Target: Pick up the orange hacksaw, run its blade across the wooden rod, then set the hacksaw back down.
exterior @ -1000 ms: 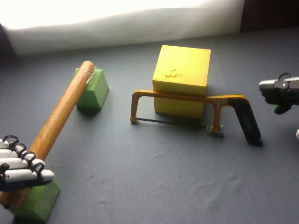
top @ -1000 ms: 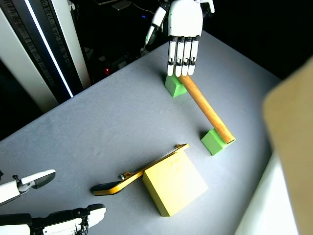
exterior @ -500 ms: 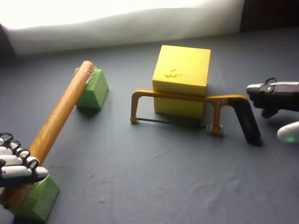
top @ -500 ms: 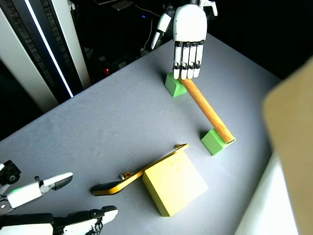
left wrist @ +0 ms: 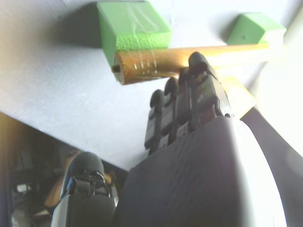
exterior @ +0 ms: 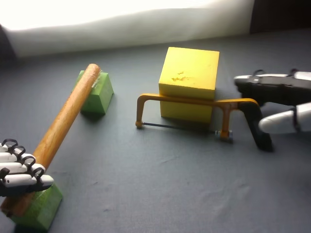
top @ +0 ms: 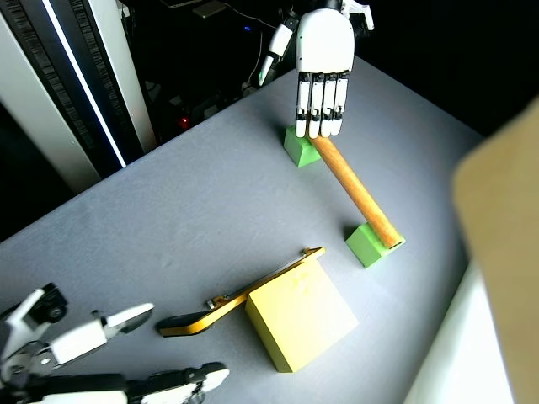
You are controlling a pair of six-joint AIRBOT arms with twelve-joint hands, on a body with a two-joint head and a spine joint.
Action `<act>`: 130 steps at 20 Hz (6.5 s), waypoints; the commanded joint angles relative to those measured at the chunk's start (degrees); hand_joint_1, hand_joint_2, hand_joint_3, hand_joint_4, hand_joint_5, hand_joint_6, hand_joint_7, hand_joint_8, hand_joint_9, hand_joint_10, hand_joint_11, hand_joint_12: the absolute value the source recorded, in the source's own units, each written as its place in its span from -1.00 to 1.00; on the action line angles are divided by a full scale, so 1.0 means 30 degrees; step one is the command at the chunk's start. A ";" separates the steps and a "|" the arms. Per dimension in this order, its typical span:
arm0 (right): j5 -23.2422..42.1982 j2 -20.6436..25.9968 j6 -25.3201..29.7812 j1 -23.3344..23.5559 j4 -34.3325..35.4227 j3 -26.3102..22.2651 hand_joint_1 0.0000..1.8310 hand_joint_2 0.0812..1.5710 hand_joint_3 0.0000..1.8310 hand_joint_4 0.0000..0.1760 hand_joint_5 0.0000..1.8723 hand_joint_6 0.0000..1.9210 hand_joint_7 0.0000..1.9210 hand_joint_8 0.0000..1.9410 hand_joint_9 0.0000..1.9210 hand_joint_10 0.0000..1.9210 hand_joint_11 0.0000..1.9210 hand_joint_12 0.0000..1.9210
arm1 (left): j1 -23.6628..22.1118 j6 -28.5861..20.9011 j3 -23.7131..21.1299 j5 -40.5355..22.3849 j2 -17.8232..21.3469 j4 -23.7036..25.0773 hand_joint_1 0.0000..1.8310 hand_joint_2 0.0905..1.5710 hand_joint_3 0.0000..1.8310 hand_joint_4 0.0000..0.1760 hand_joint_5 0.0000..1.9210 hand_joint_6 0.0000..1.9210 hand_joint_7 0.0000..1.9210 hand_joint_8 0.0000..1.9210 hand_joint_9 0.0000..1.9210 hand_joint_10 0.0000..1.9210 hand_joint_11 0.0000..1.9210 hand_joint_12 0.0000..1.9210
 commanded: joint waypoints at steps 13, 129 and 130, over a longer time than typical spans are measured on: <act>0.0906 -0.0652 -0.0091 0.1322 0.1139 -0.0939 0.16 0.30 -1.00 -1.00 -0.79 -1.00 -0.81 -1.00 -0.76 -1.00 -1.00 0.03 | -0.0193 -0.0044 0.0111 -0.0870 -0.0072 0.0417 -1.00 0.49 -1.00 -1.00 -0.90 -1.00 -0.90 -1.00 -0.90 -1.00 -1.00 -0.65; 0.0637 -0.7340 -2.2348 0.5753 2.1599 -0.7379 0.37 0.40 -1.00 -1.00 -0.07 0.05 0.13 0.03 0.24 -0.21 0.04 0.32 | -0.0225 -0.0051 0.0260 -0.0756 -0.0177 0.0413 -1.00 0.48 -1.00 -1.00 -0.91 -1.00 -0.92 -1.00 -0.92 -1.00 -0.99 -0.80; 0.0578 -0.7600 -2.2366 0.5874 2.1618 -0.7234 0.37 0.40 -1.00 -1.00 -0.07 0.05 0.13 0.03 0.24 -0.21 0.04 0.32 | -0.0225 -0.0051 0.0260 -0.0756 -0.0177 0.0413 -1.00 0.49 -1.00 -1.00 -0.91 -1.00 -0.93 -1.00 -0.92 -1.00 -0.99 -0.80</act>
